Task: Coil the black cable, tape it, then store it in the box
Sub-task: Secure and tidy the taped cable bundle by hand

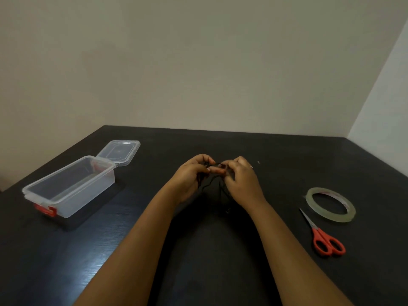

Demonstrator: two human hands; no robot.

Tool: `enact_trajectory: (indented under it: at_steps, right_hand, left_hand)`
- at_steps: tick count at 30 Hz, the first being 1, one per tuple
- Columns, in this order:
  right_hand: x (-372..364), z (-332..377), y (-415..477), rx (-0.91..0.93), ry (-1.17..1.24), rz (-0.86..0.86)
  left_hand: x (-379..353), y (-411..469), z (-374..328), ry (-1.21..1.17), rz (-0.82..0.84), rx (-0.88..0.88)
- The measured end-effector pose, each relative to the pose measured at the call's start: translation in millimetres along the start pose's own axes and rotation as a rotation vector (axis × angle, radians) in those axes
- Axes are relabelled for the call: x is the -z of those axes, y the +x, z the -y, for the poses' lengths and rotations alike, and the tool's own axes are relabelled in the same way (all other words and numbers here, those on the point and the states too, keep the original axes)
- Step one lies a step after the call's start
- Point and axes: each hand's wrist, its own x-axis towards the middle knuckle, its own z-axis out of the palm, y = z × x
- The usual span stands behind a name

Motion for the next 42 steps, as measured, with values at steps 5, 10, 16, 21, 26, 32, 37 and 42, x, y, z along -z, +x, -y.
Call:
enact_trajectory:
  at_steps: [5, 10, 16, 21, 26, 32, 37, 42]
  right_hand:
    - [2, 2, 1, -0.069, 0.005, -0.158]
    - [-7, 14, 0, -0.105, -0.041, 0.006]
    - [-14, 35, -5, -0.156, 0.041, 0.345]
    - [-5, 21, -4, -0.158, -0.172, 0.159]
    - [11, 4, 3, -0.248, 0.078, -0.271]
    - [7, 10, -1, -0.261, 0.106, -0.156]
    - [-18, 45, -11, -0.218, 0.284, 0.299]
    - [-7, 49, -9, -0.18, 0.185, 0.409]
  left_hand:
    - [-3, -5, -4, -0.125, 0.063, -0.002]
    - [-13, -7, -13, -0.495, 0.094, -0.137]
    - [3, 3, -5, -0.336, -0.289, -0.369]
    - [26, 10, 6, 0.698, -0.406, -0.553]
    - [5, -2, 2, 0.793, -0.064, 0.0]
    - [-14, -17, -18, -0.316, 0.388, 0.074]
    - [-13, -8, -19, -0.49, 0.034, -0.258]
    - [16, 3, 0, 0.301, -0.39, -0.416]
